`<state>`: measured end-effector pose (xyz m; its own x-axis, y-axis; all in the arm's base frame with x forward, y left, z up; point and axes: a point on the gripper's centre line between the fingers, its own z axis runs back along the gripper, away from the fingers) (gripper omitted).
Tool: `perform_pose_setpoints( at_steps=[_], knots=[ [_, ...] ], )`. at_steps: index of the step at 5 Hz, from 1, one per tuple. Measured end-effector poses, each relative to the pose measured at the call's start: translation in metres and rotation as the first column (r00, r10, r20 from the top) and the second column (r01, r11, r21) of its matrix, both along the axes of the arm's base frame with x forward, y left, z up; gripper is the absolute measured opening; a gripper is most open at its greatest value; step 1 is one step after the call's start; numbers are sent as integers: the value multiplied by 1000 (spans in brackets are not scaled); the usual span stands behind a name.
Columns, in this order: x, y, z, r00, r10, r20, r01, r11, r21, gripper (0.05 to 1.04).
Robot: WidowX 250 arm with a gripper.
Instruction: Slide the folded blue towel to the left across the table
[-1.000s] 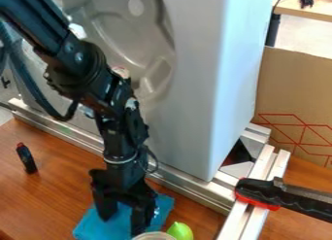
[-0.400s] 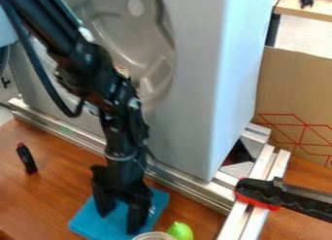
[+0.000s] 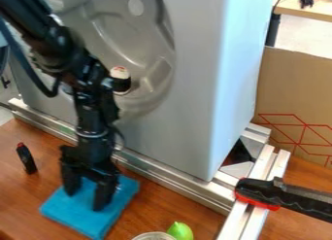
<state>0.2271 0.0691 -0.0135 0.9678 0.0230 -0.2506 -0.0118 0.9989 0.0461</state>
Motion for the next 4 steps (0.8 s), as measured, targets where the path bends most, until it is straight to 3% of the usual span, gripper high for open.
perform_pose_setpoints(
  at_steps=[1,2,3,4],
  knots=[
    [-13,12,1,997,55,-47,-55,998,0,1000],
    [-19,20,-1,996,78,-50,-79,997,-7,1000],
    [-16,19,7,998,56,-14,-57,998,-7,1000],
    [-3,-5,41,995,-65,77,64,998,12,1000]
  ],
)
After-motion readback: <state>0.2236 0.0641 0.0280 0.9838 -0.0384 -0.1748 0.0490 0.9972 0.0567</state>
